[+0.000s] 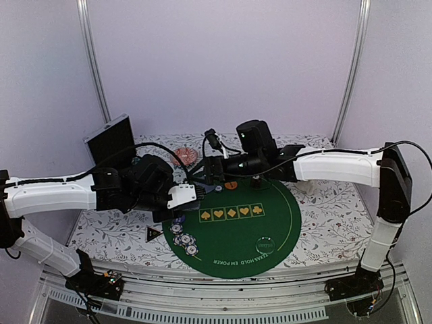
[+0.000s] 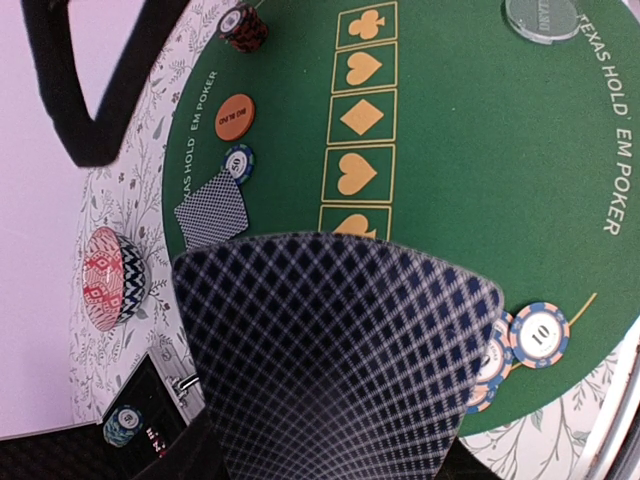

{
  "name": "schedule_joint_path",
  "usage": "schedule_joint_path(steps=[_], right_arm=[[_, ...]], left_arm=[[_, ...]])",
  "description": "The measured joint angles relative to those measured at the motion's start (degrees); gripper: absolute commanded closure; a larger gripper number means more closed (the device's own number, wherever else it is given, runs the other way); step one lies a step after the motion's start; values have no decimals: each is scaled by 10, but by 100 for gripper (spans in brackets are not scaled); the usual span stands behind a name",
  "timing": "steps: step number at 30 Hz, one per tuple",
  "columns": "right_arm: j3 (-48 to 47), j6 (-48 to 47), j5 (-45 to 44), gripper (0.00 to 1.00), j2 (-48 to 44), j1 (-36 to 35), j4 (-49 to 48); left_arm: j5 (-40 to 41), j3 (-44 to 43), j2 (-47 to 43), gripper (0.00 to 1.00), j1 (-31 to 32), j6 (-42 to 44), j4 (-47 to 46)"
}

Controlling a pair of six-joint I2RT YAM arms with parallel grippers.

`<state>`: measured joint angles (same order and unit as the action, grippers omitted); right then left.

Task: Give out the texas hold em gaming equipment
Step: Distribute the poker card in the big blind area.

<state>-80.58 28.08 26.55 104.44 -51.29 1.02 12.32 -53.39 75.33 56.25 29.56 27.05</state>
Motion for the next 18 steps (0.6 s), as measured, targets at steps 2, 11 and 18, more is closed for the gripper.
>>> schedule_joint_path(steps=[2, 11, 18], right_arm=[[0, -3, 15, 1, 7, -9, 1], [-2, -2, 42, 1, 34, -4, 1], [54, 17, 67, 0, 31, 5, -32]], left_arm=[[0, 0, 0, 50, 0, 4, 2], [0, 7, 0, 50, 0, 8, 7], [1, 7, 0, 50, 0, 8, 4]])
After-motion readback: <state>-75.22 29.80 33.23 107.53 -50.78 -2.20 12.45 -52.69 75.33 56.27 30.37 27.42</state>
